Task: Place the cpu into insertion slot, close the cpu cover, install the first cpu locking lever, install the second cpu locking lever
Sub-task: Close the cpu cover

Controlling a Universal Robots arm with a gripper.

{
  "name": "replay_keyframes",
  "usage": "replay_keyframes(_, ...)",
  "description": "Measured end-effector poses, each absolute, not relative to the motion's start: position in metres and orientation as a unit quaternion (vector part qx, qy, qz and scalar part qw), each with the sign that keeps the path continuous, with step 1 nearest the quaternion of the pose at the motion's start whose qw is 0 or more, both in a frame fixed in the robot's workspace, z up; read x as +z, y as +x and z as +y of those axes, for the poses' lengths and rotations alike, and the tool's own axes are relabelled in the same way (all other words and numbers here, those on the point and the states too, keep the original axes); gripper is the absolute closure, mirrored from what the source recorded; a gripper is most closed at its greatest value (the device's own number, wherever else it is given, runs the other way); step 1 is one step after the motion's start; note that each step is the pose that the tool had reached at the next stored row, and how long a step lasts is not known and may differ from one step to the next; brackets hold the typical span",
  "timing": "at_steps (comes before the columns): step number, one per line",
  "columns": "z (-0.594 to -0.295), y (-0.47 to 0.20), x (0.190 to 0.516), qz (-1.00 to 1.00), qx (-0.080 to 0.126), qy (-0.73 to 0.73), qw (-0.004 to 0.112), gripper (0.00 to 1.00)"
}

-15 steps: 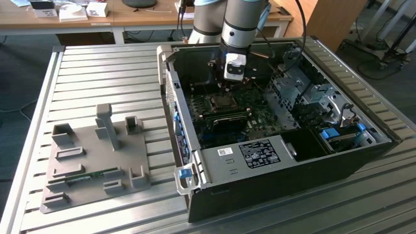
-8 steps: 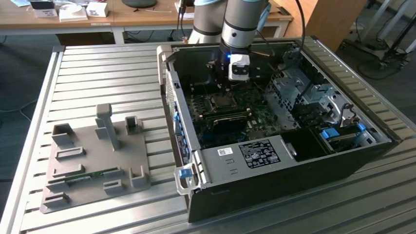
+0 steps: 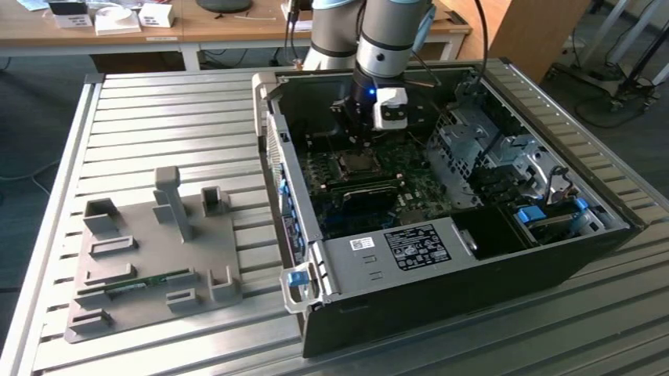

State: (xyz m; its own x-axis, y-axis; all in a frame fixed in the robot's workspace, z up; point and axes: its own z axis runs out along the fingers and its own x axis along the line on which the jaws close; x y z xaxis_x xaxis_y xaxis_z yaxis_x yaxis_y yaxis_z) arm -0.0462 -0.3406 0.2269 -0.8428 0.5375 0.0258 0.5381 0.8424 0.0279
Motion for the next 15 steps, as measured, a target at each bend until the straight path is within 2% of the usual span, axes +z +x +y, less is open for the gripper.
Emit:
replay_keyframes(6, -0.3406, -0.0462, 0.2265, -0.973, -0.017, -0.229, 0.009, 0.89)
replay_keyframes(15, -0.3406, -0.0462, 0.2264, -0.974, -0.017, -0.228, 0.009, 0.89)
